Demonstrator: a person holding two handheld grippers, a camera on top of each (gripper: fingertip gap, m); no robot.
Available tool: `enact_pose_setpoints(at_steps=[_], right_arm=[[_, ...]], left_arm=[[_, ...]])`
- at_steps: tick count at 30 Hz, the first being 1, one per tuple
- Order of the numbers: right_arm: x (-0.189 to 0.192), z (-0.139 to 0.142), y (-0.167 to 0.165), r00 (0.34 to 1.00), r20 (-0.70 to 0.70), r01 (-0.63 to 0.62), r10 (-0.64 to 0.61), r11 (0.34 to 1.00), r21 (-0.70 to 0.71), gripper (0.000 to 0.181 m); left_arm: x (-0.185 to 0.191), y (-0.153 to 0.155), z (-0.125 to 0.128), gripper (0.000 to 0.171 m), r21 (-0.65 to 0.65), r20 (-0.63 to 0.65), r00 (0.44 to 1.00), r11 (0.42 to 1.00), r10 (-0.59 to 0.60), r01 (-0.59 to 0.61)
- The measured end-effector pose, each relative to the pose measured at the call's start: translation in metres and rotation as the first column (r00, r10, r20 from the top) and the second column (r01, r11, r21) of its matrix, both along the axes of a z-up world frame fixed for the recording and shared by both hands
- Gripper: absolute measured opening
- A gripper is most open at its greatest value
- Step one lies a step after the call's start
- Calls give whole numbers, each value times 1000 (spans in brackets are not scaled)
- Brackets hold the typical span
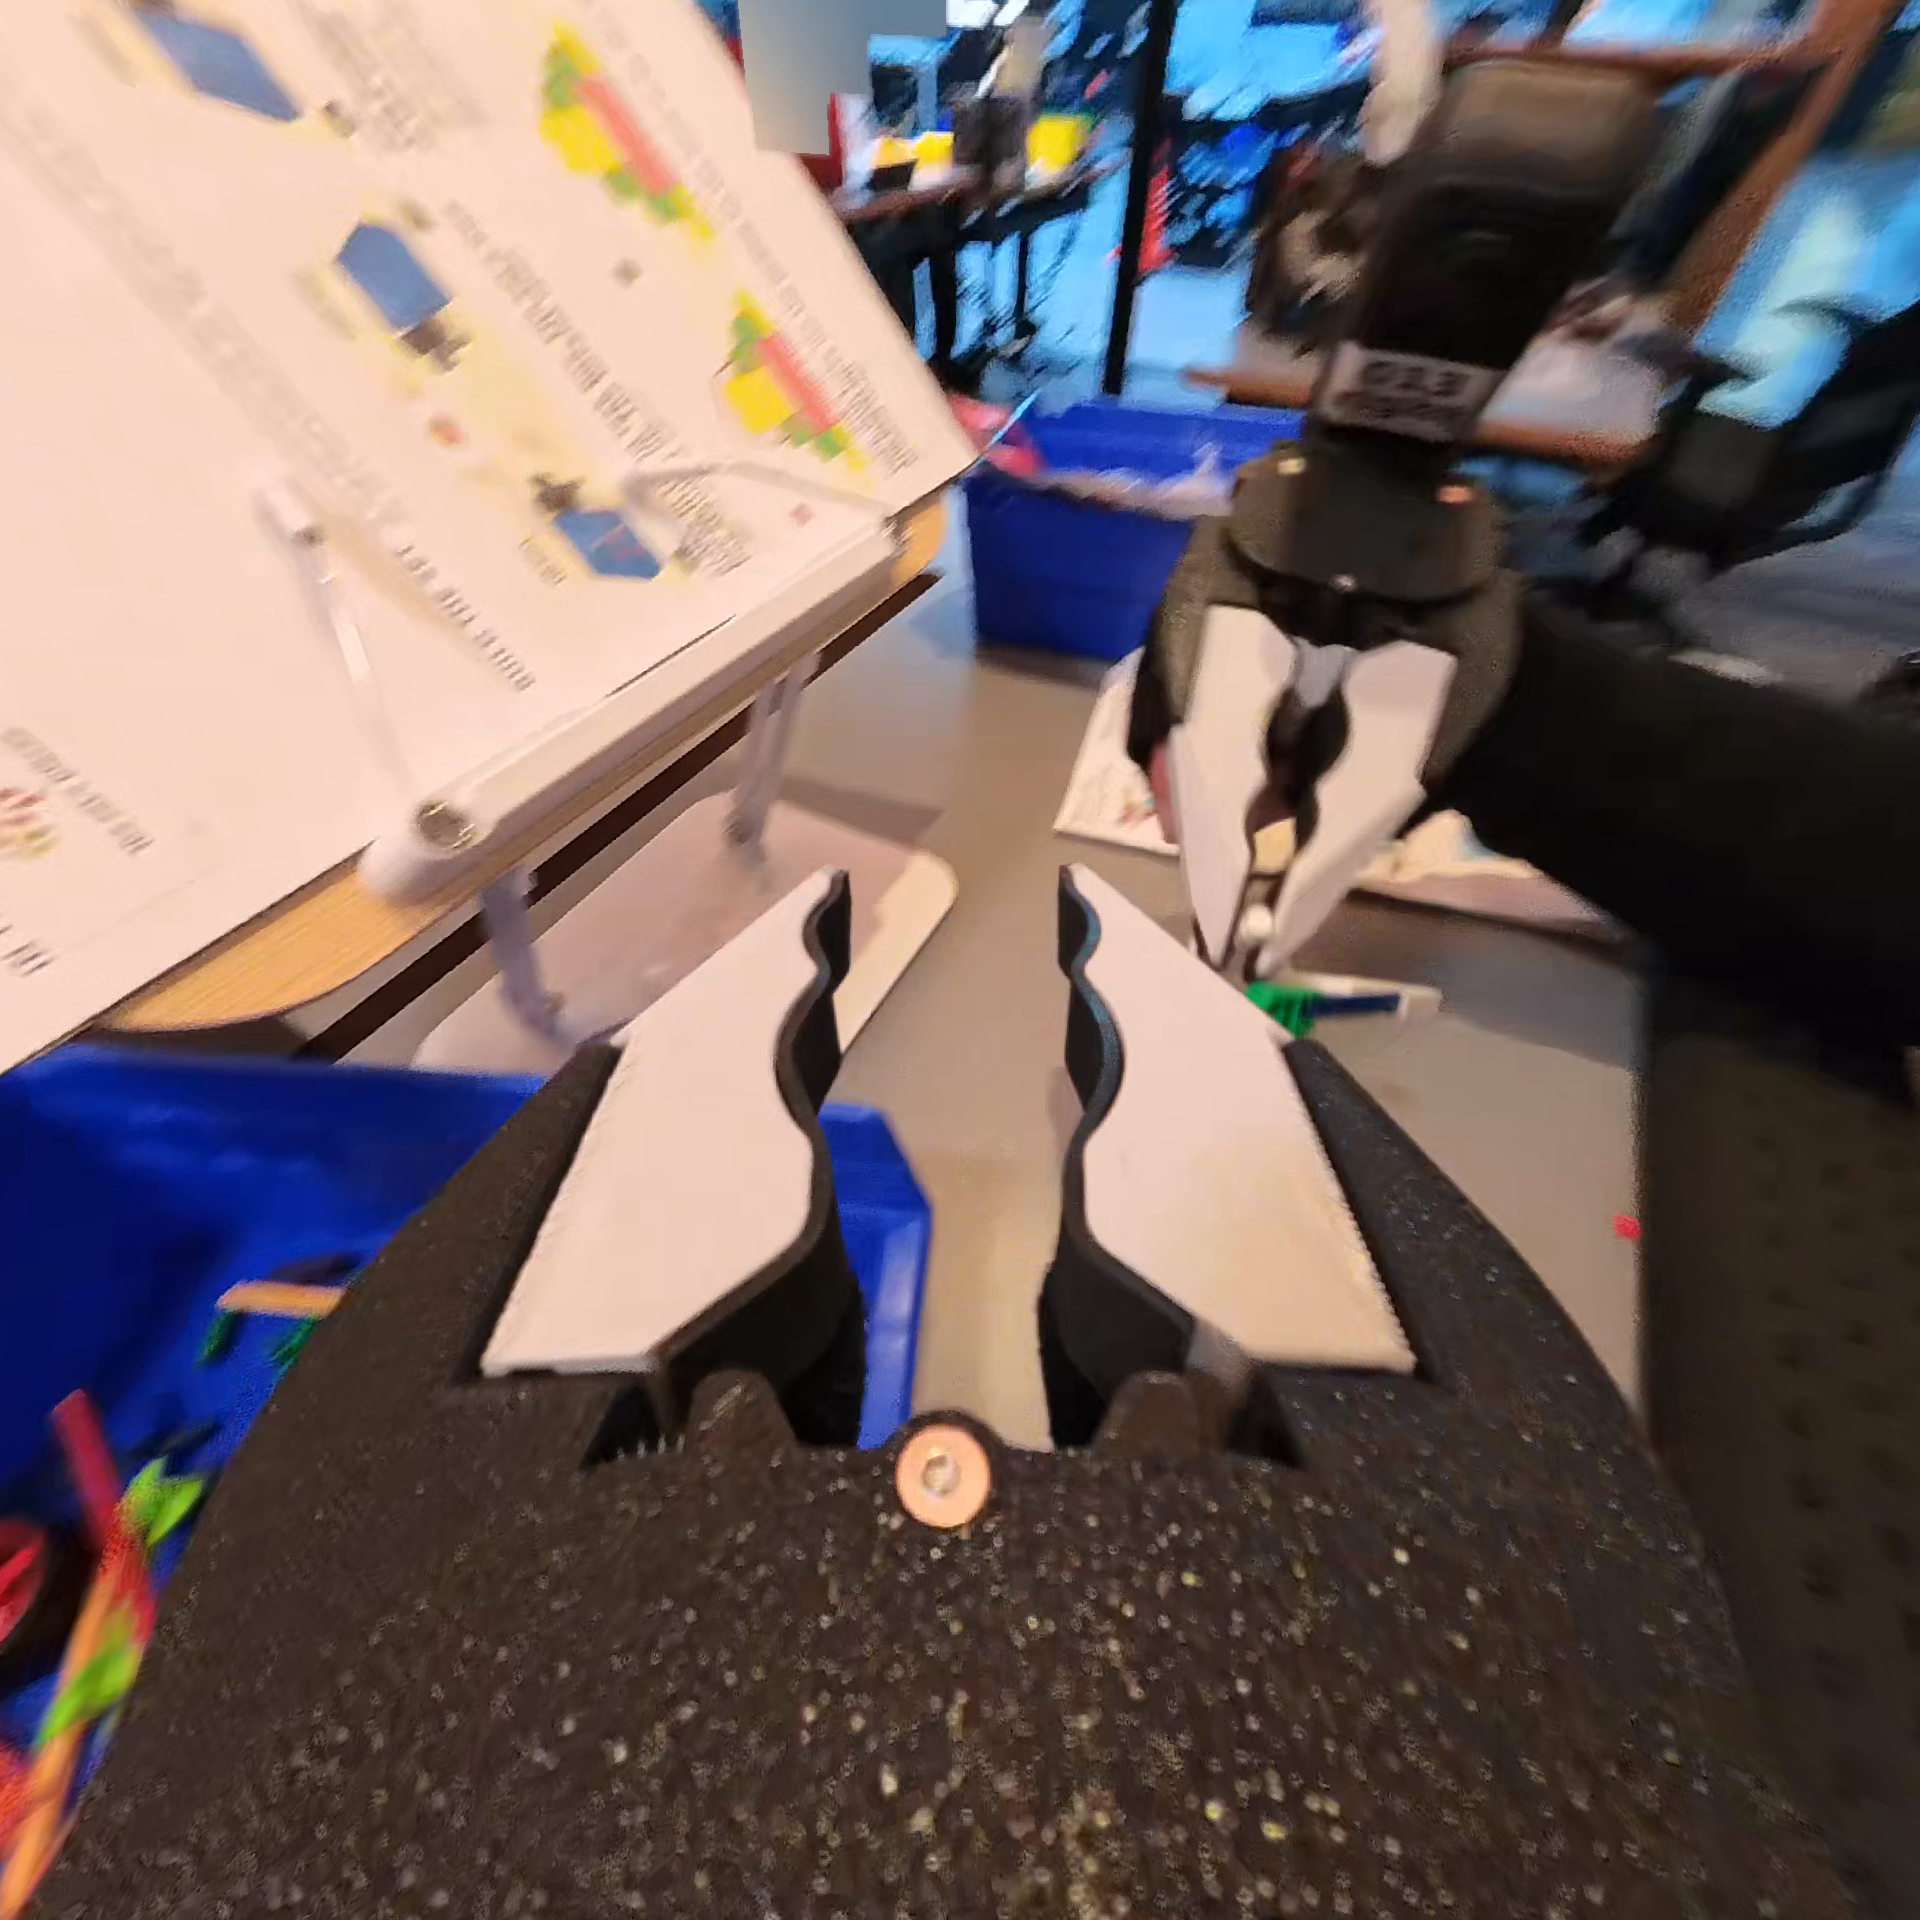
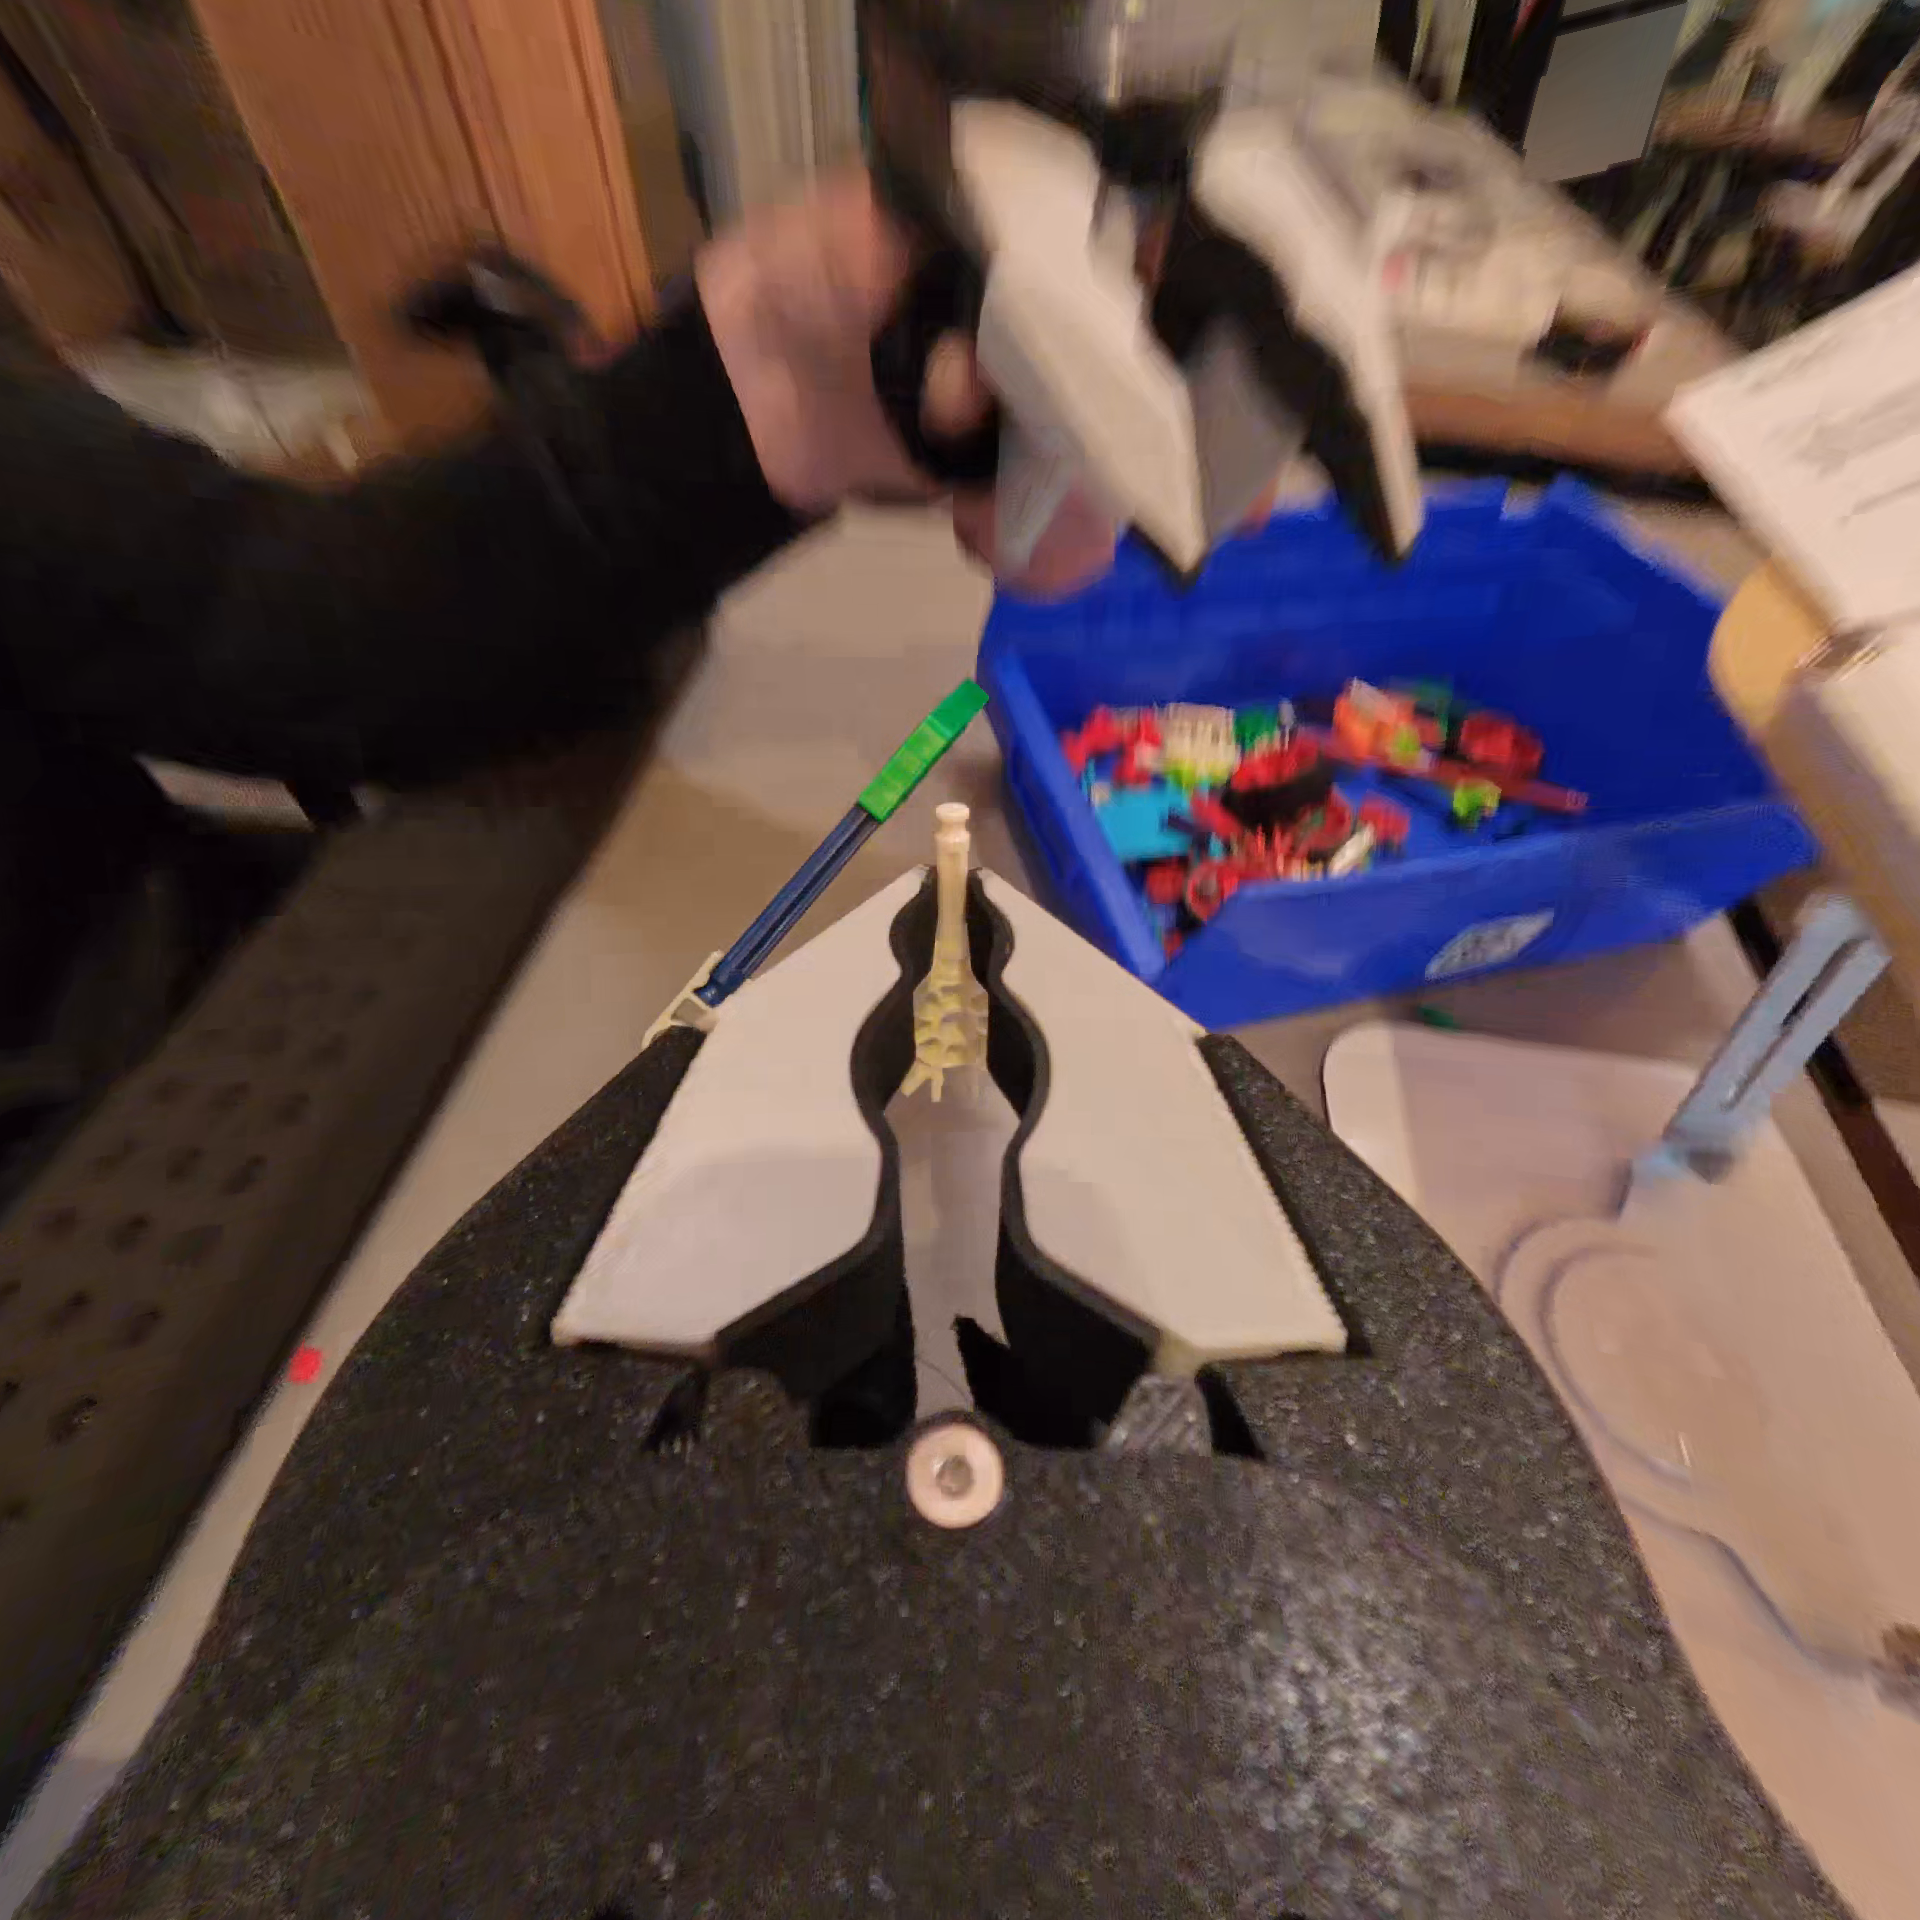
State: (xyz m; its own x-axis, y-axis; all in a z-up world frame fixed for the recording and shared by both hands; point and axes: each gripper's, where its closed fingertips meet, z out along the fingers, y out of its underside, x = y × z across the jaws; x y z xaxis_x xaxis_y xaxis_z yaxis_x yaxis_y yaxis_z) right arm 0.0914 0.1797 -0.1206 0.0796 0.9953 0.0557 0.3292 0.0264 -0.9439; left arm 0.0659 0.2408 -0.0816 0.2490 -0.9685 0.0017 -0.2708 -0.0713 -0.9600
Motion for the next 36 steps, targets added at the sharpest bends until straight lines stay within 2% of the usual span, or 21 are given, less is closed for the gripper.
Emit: enact_pose_setpoints(at_steps=[2,4,6,8,11,12,15,17,21,24,27,31,34,36], right_arm=[[12,31,-3,989,-147,-9,9,1000,4,3],[23,44,1,980,-199,21,-19,1000,8,3],[33,46,10,978,-196,84,-77,996,30,3],[40,49,10,975,-203,94,-86,995,31,3],[43,55,8,973,-216,92,-81,995,45,3],[42,53,7,976,-200,92,-80,994,54,3],[39,47,8,983,-161,106,-93,992,70,3],[39,49,9,980,-174,115,-100,990,80,3],[42,61,19,960,-230,179,-162,982,56,7],[49,72,27,938,-261,250,-227,966,59,31],[52,88,12,936,-307,216,-174,971,106,34],[41,87,-3,962,-240,182,-133,964,194,29],[29,66,5,977,-91,208,-191,945,253,28],[21,58,5,981,-65,194,-184,948,251,24]], left_arm=[[12,-16,9,40,-12,87,990,994,-110,112],[22,-34,19,44,8,154,966,977,-210,211],[27,-44,28,48,51,191,949,968,-251,246],[33,-53,33,53,69,211,934,957,-288,280],[45,-55,27,57,69,182,942,959,-282,274],[49,-57,25,56,68,184,937,955,-296,289],[59,-67,26,35,57,220,911,936,-350,346],[61,-66,29,11,76,232,910,940,-342,334],[58,-61,35,6,101,251,914,948,-319,303],[55,-58,39,4,141,248,921,952,-300,272],[46,-49,52,4,136,327,909,964,-260,227],[40,-47,59,4,119,368,893,966,-258,230],[42,-53,58,4,135,347,895,959,-280,248],[45,-59,55,4,154,322,898,952,-302,265]])
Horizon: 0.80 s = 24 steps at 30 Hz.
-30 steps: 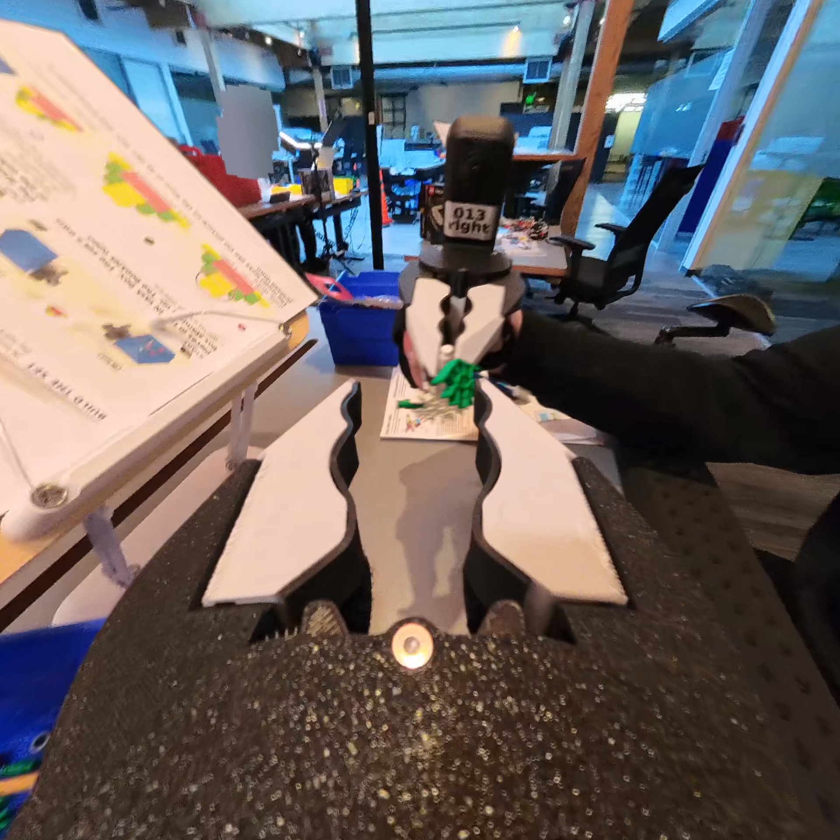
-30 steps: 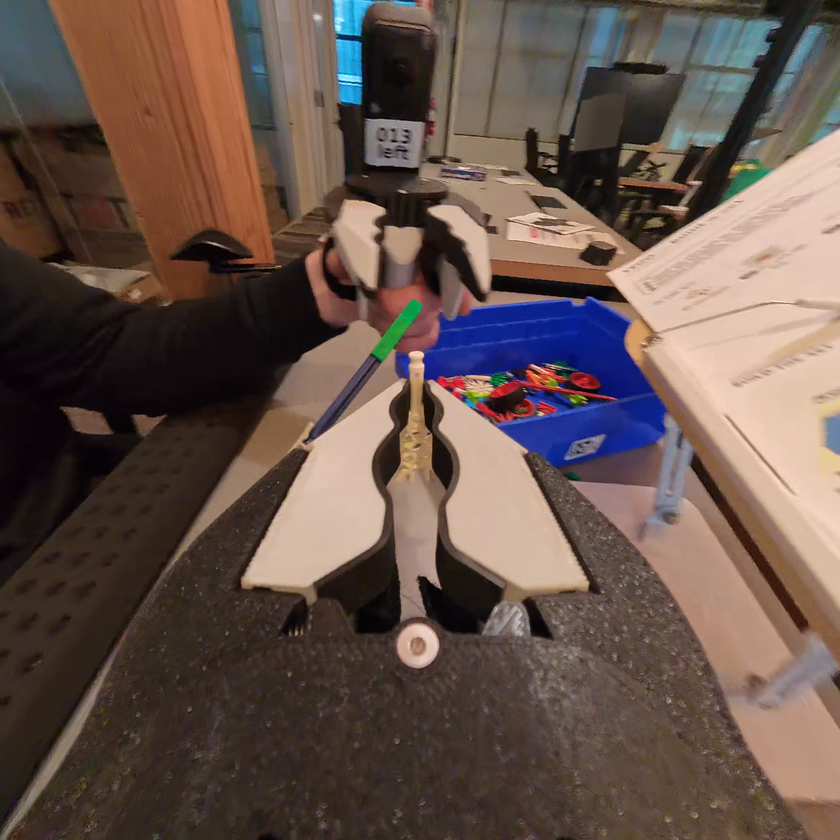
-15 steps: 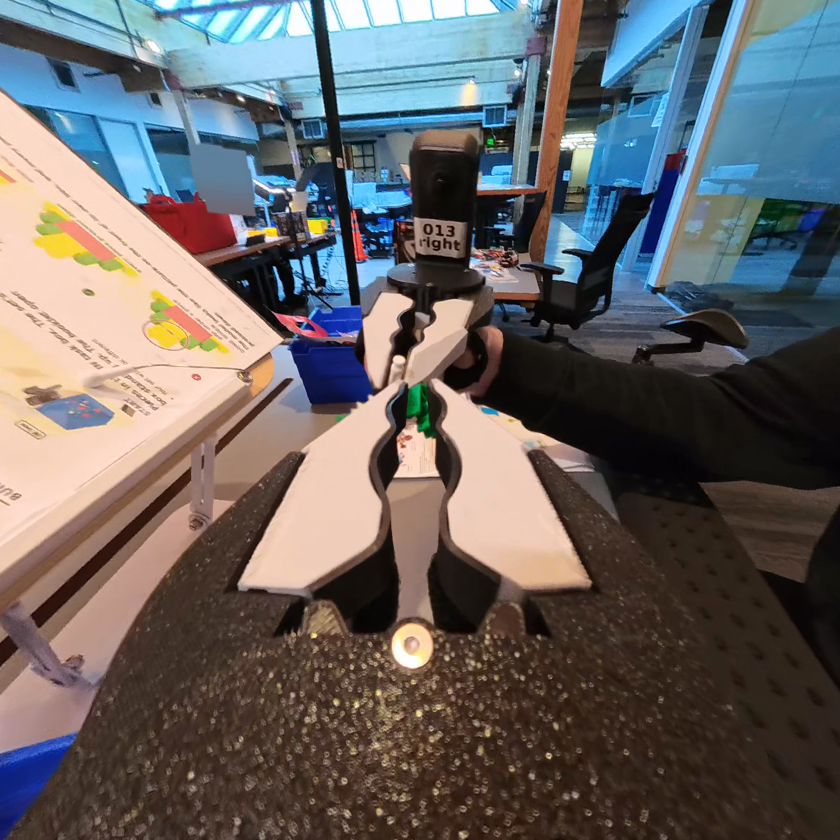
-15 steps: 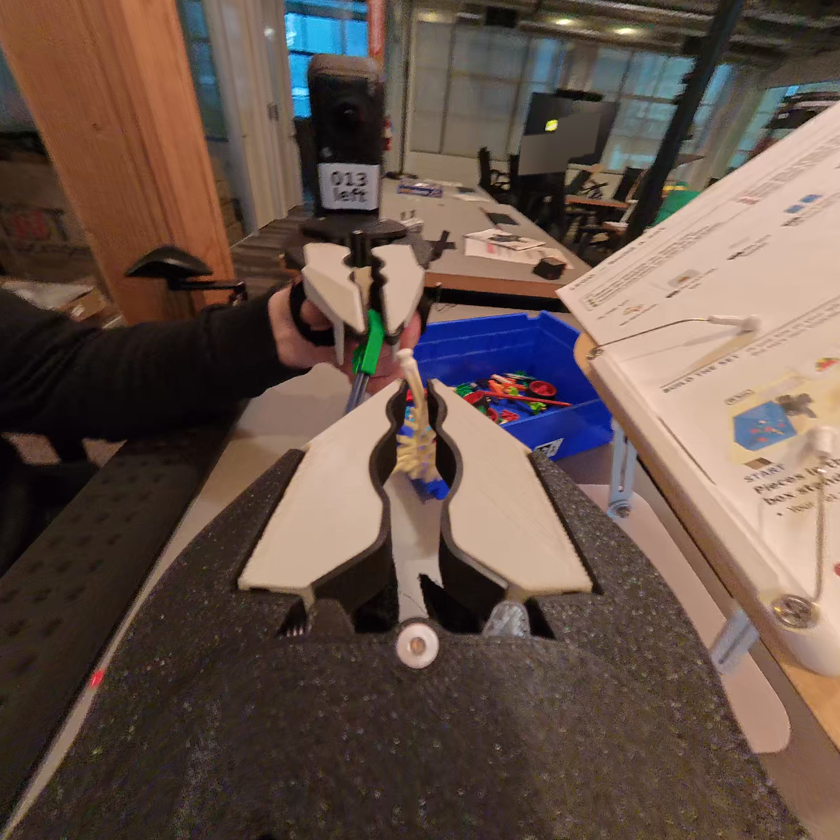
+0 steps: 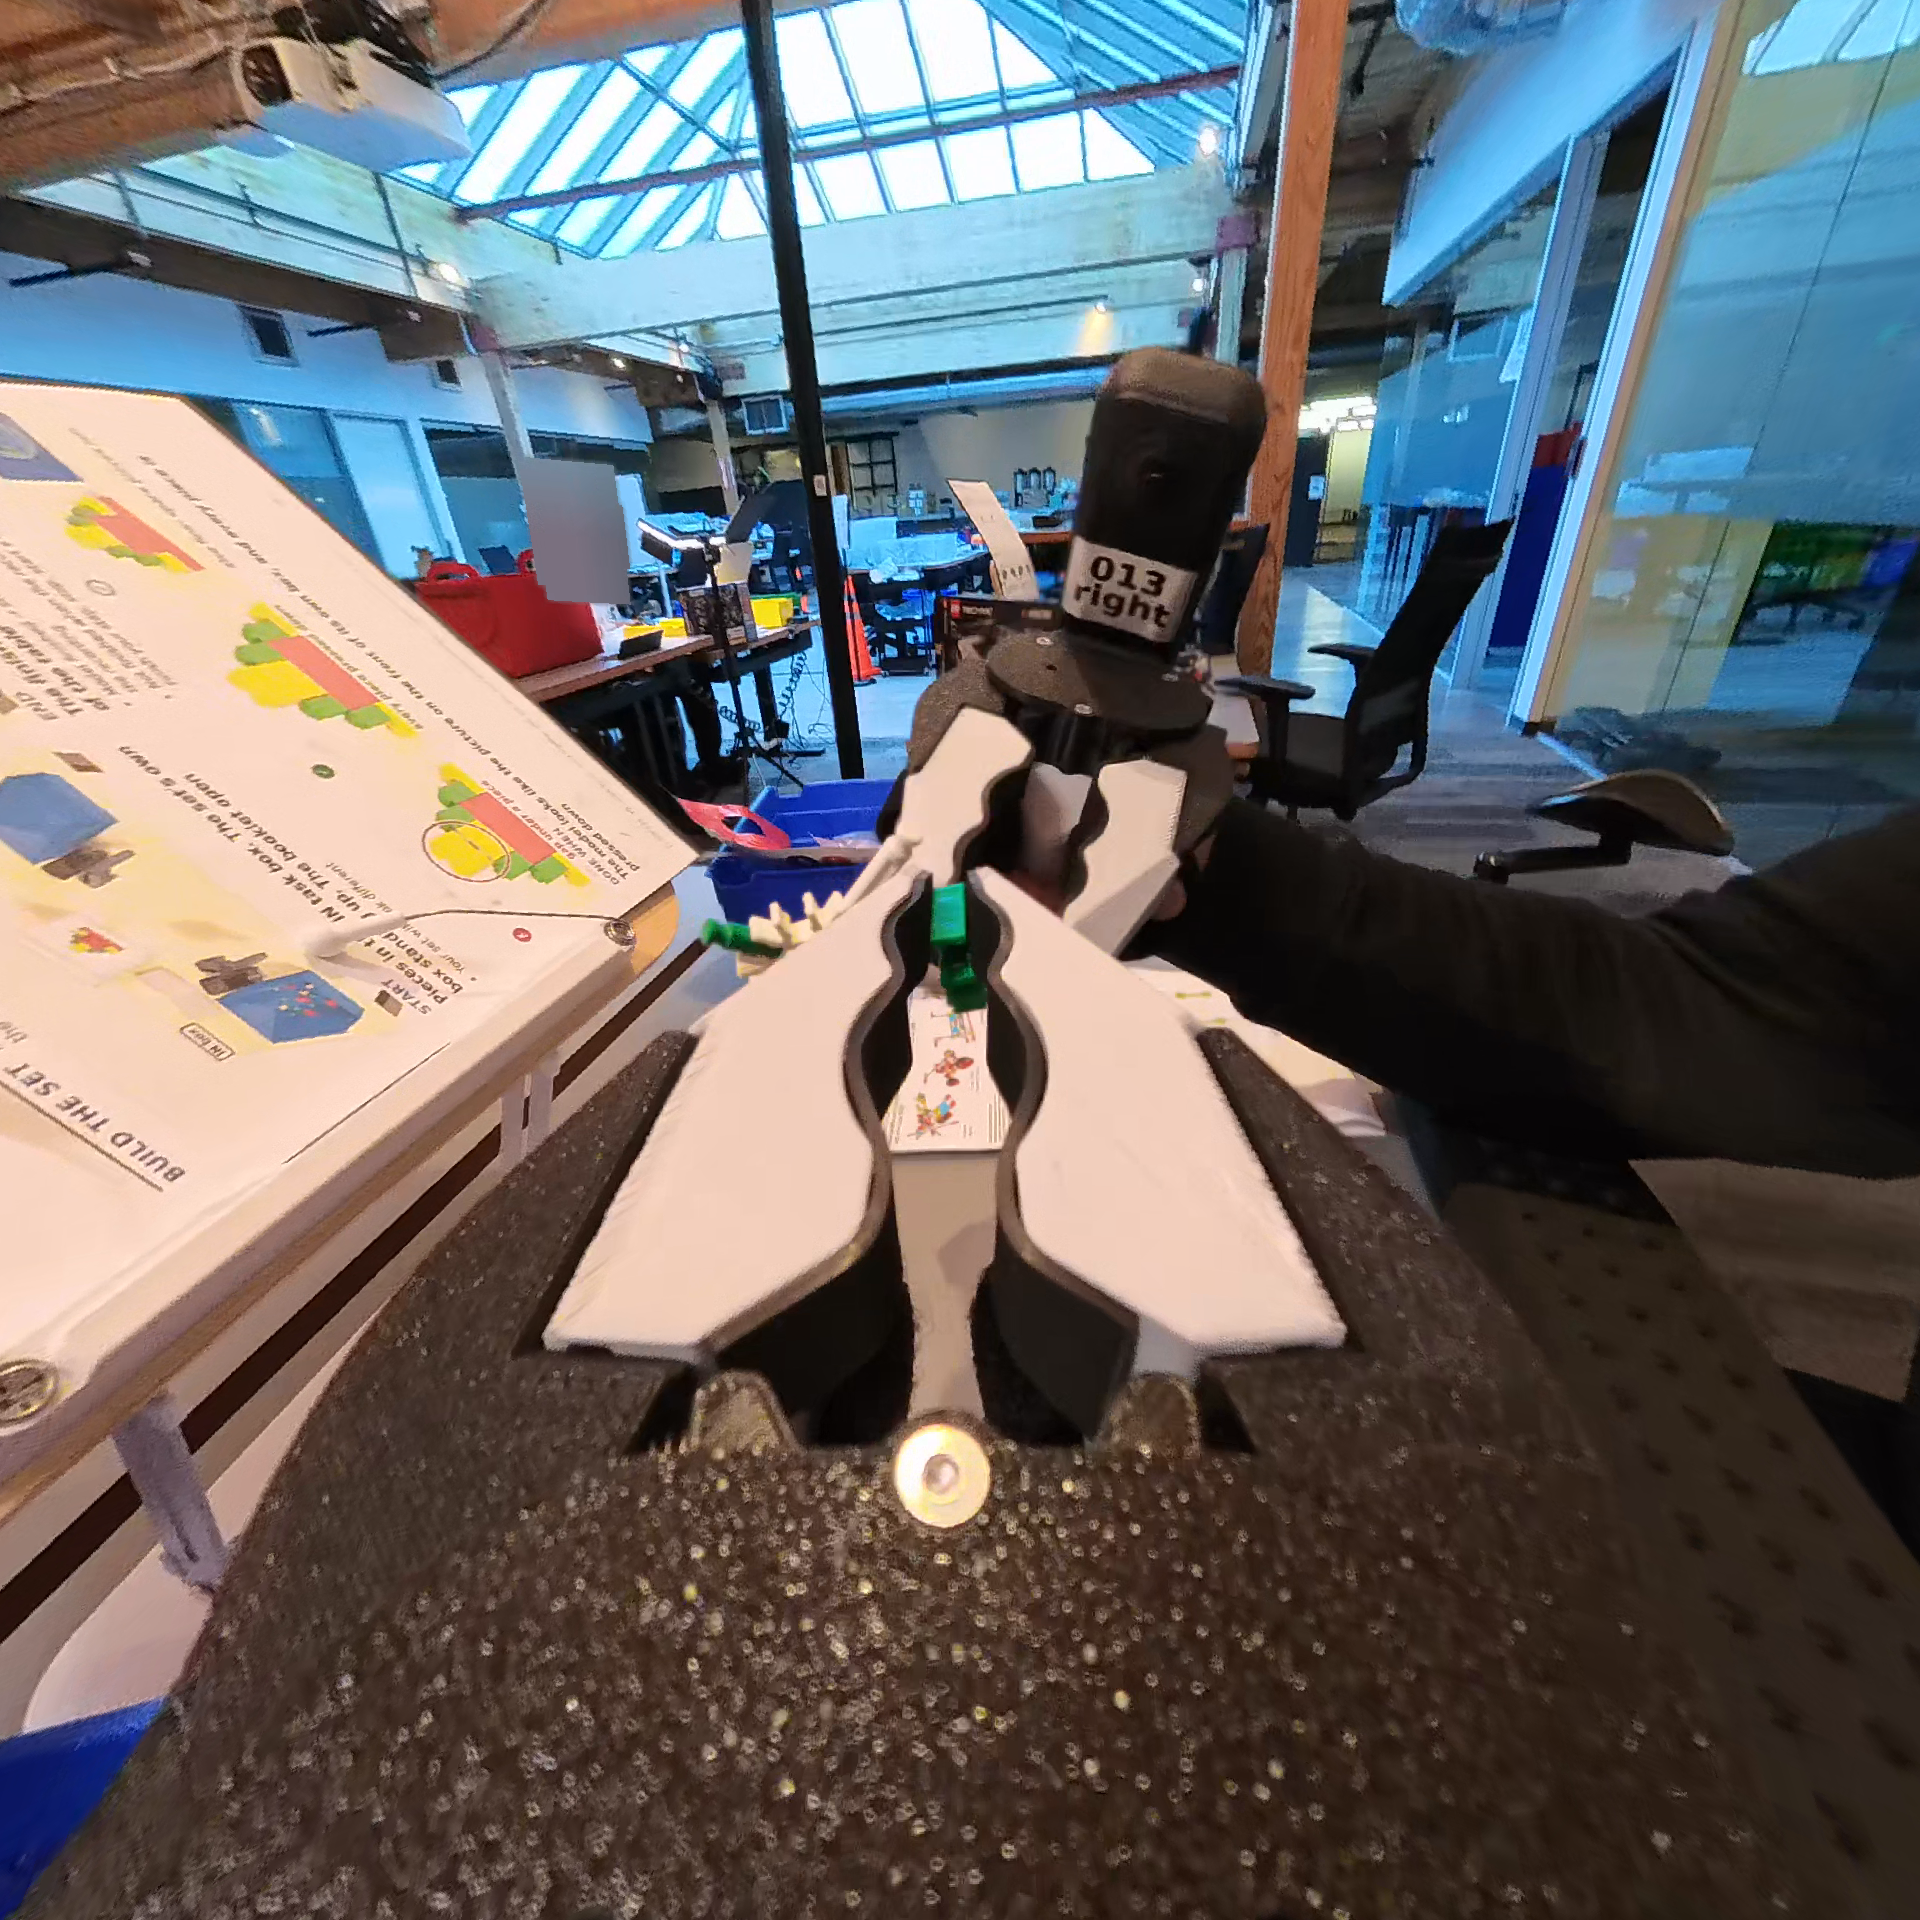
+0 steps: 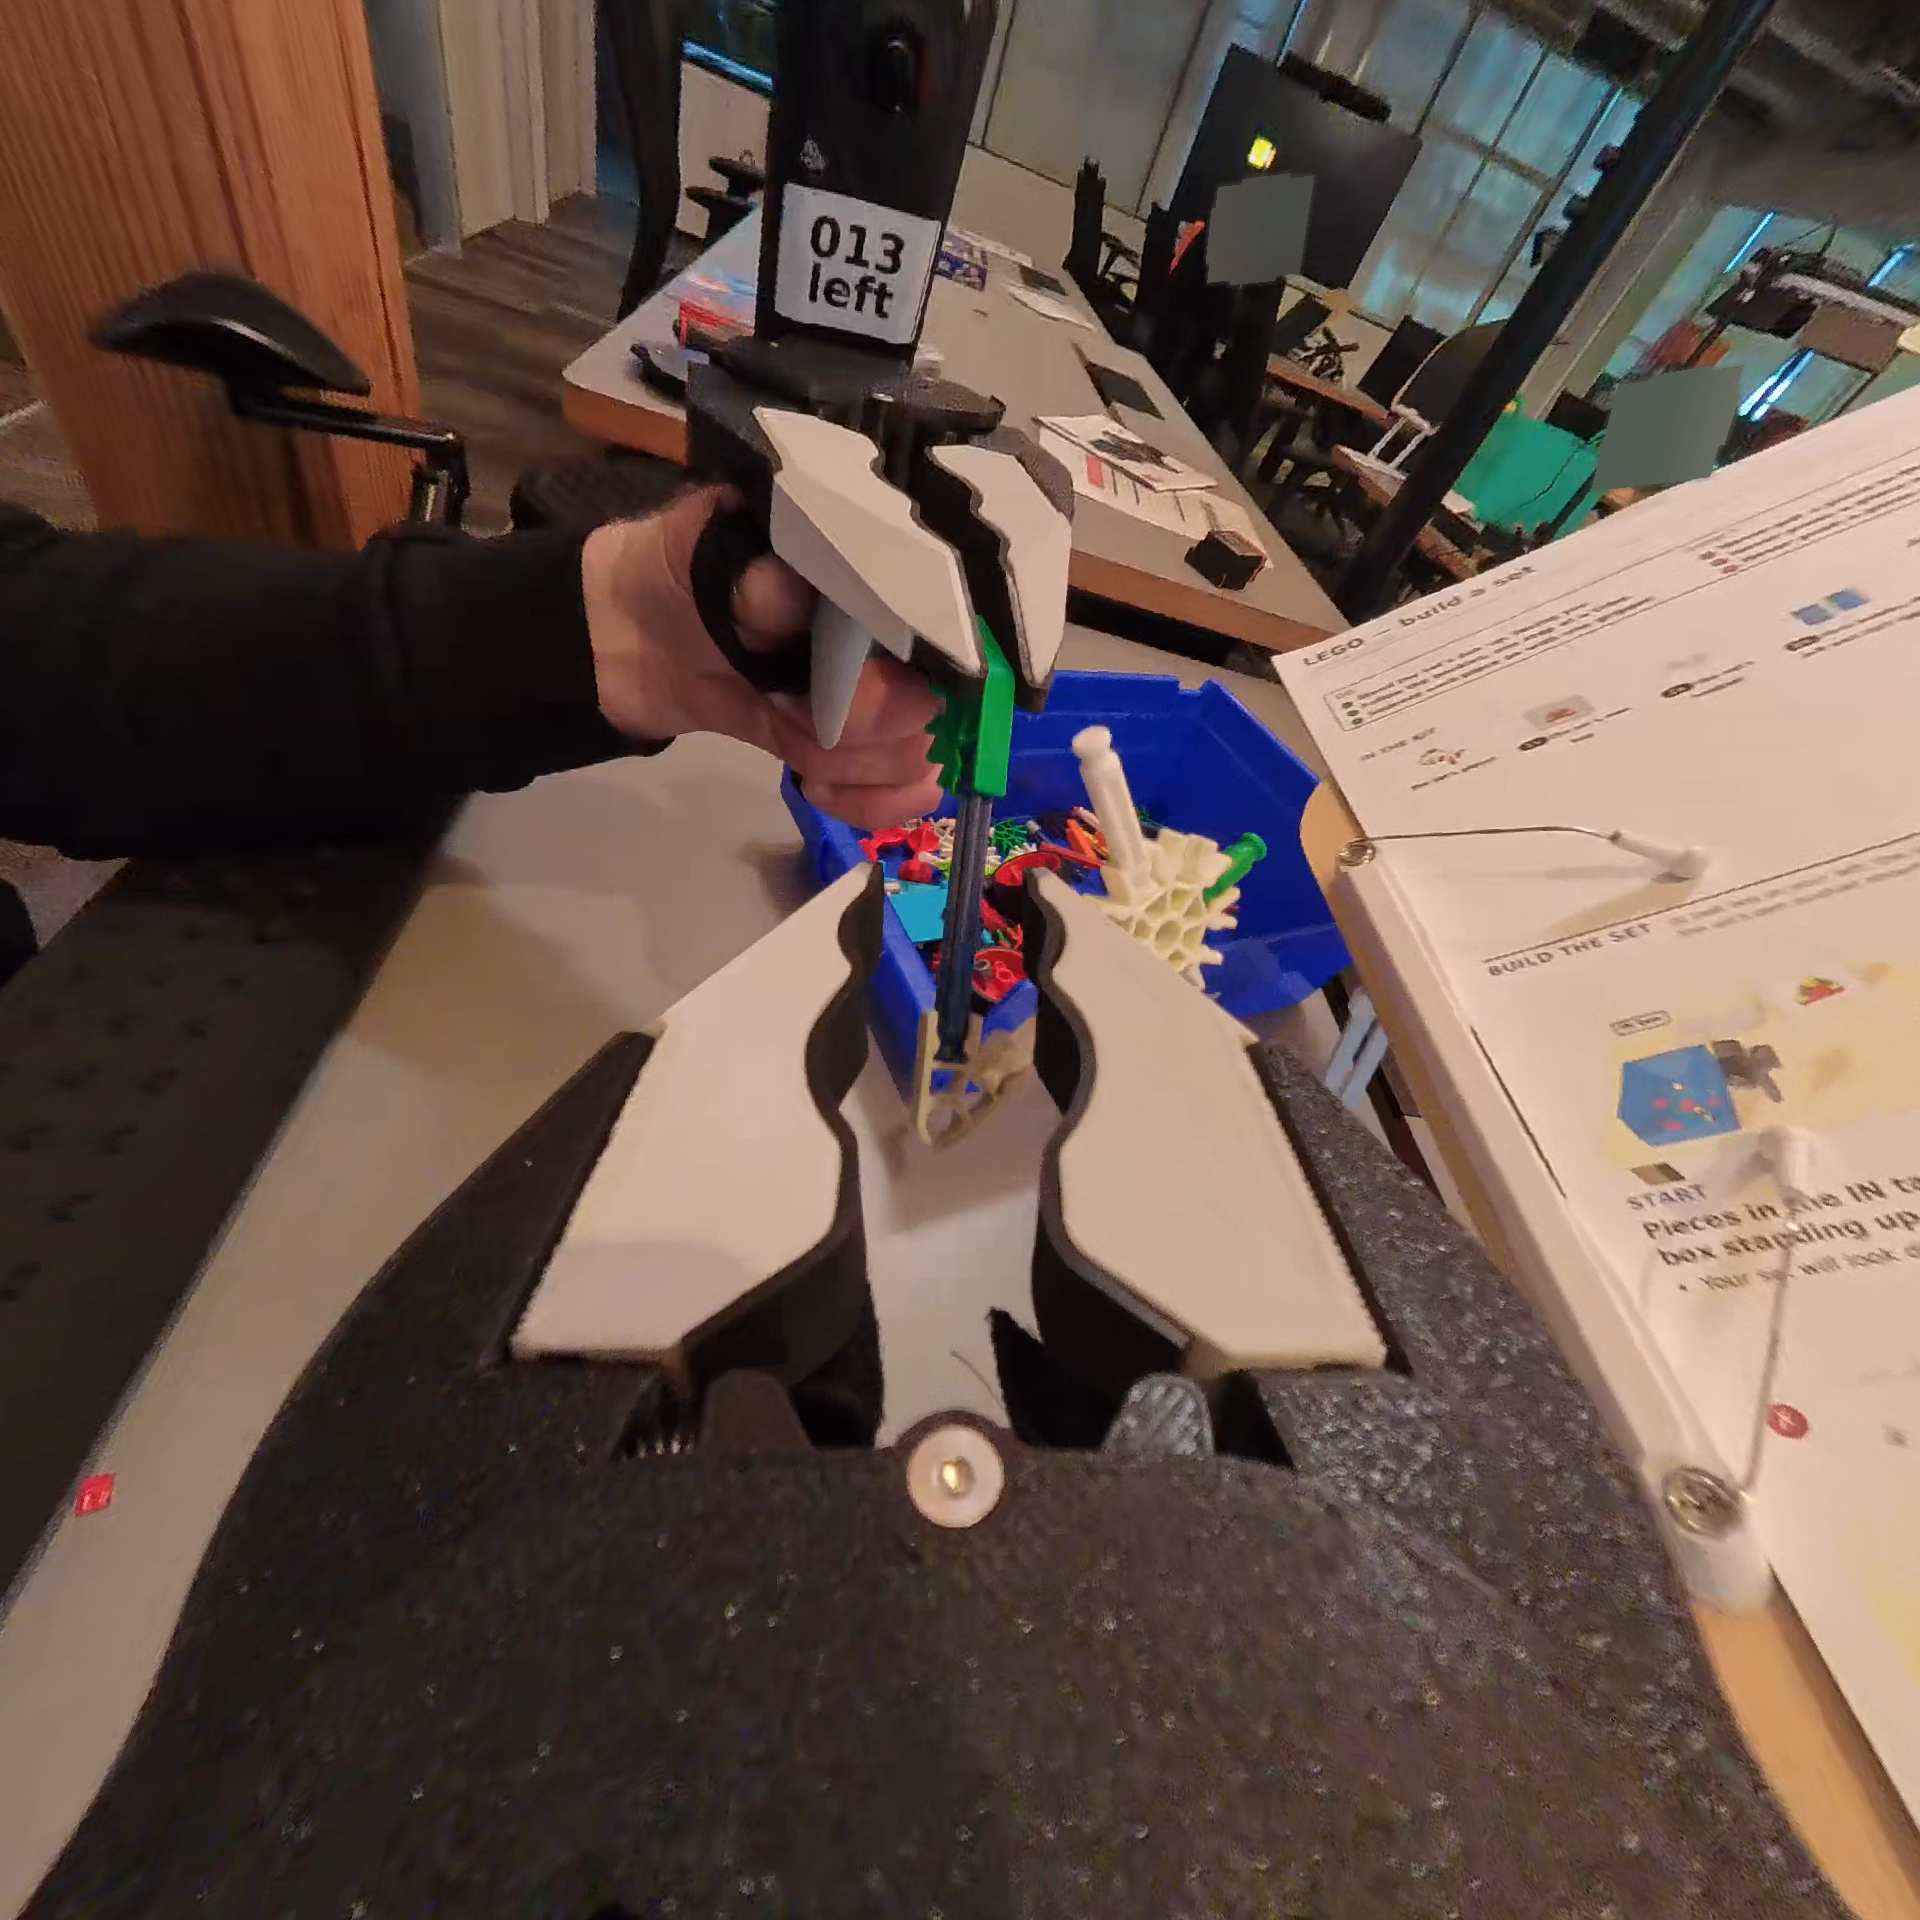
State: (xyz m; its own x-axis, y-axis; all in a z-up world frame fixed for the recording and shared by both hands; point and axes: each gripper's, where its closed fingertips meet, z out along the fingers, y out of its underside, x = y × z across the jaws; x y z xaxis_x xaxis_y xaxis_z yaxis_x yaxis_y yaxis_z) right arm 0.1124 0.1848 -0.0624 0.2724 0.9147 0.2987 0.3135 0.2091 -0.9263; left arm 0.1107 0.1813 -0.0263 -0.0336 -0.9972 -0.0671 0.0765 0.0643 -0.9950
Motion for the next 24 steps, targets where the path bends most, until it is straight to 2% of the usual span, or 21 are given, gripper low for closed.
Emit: enact_pose_setpoints(at_steps=[2,5,11,13,20,24], right_arm=[[-4,-2,1,1000,-13,-13,13,1000,-12,5],[-5,-4,-1,999,-23,-45,44,998,-51,3],[-4,-2,-2,999,6,-33,33,999,-20,3],[-3,-1,-2,1000,13,-24,24,1000,-6,2],[4,0,19,990,55,129,-131,991,27,1],[6,-12,41,970,71,235,-233,972,-16,1]], left_arm=[[2,-5,-3,4,21,-23,1000,1000,-13,13],[2,-8,-5,4,51,-29,999,998,-20,21],[4,-11,-19,10,140,-117,993,990,15,2],[5,-10,-16,5,179,-115,992,984,44,-23],[13,8,-13,6,252,-133,964,949,228,-190],[17,29,-21,7,390,-165,889,856,427,-339]])
